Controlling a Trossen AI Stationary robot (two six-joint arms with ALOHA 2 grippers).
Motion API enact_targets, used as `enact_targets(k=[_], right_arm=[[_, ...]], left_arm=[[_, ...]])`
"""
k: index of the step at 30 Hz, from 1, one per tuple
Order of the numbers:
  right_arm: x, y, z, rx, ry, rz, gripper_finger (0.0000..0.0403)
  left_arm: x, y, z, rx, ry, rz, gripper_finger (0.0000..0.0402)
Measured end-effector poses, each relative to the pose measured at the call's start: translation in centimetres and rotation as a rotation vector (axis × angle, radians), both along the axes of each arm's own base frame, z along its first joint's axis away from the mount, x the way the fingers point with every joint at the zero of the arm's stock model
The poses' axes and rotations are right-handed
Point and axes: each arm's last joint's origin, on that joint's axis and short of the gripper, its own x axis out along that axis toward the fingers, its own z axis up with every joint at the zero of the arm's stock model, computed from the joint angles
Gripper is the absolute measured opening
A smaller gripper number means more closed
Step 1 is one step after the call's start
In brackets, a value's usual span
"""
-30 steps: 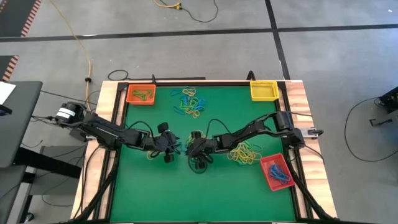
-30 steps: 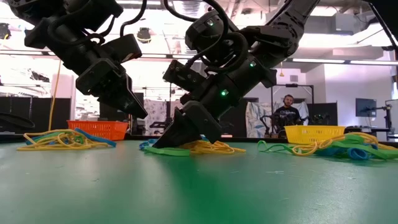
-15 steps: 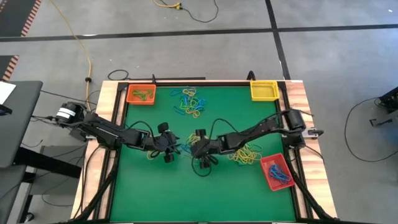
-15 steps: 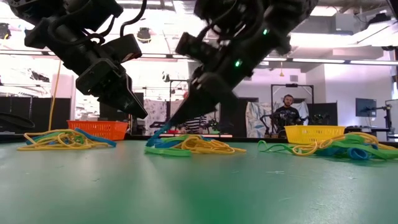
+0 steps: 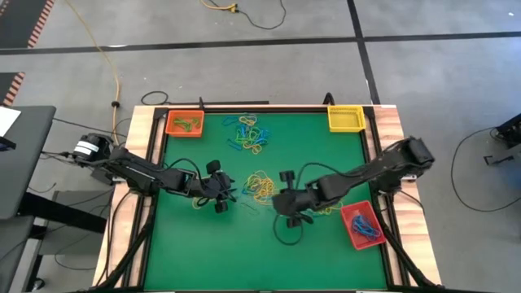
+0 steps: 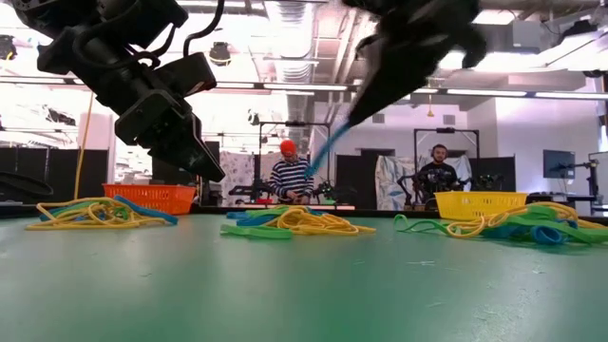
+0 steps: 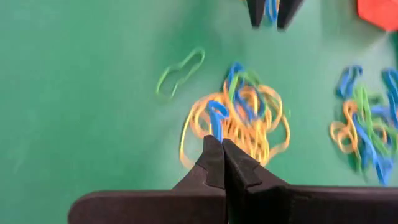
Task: Sort rubber bands into baskets
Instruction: Put the blue rubber band into the red bin
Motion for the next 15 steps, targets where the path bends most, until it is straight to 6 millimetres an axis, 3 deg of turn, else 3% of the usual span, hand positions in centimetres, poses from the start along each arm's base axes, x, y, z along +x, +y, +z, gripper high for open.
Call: enact_targets(k=[7,15], right_arm=[[-5.5,1.8,2.8,0.056,0.088,-0.109,0.0012],[-12.2,3.3,4.6,0.138,0.198,-0.327,0.0012]], left_arm=[[0.0,0.0,0.0,0.000,0.000,-0.001,0.0128],[0.0,0.0,0.0,0.003,-0.001,0.002,0.0128]])
